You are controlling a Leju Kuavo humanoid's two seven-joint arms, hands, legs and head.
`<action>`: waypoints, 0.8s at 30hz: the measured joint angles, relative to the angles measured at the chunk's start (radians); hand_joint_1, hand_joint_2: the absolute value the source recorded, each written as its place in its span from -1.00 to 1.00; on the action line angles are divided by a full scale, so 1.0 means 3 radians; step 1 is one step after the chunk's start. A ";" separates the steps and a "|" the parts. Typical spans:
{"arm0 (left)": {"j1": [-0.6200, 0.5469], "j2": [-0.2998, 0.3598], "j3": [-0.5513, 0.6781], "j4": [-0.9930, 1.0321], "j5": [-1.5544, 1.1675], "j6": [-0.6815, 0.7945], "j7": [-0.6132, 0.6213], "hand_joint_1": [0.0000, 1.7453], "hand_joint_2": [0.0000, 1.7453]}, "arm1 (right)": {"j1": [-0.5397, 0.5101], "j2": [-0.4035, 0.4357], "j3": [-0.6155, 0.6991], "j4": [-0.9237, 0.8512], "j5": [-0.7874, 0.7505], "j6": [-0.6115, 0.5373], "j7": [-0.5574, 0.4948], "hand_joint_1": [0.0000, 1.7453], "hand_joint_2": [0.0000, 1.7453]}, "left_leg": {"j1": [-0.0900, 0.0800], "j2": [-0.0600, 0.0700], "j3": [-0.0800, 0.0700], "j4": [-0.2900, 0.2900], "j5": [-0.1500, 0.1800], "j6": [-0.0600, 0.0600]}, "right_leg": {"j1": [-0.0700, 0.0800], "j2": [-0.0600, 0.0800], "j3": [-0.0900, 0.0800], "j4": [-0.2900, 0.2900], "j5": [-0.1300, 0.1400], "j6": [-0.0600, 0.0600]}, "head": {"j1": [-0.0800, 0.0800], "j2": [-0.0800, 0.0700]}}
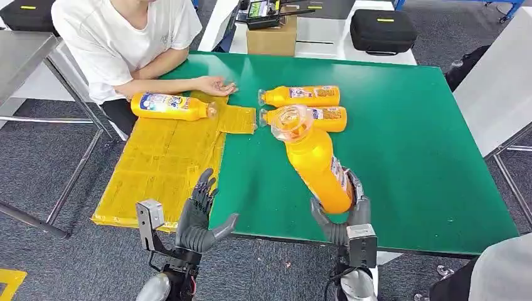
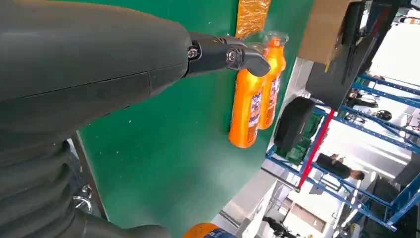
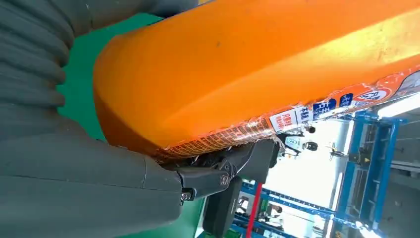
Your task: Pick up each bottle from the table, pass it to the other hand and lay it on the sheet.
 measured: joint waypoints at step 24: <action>-0.0031 0.0196 -0.0407 -0.0160 0.0247 -0.0998 0.0159 -1.00 1.00 | -0.0192 0.0055 0.0820 0.0489 0.0717 -0.0017 0.0066 1.00 1.00 | 0.0002 0.0001 -0.0001 -0.0001 0.0000 -0.0001 | 0.0001 0.0001 0.0000 0.0001 -0.0002 0.0002 | 0.0001 0.0000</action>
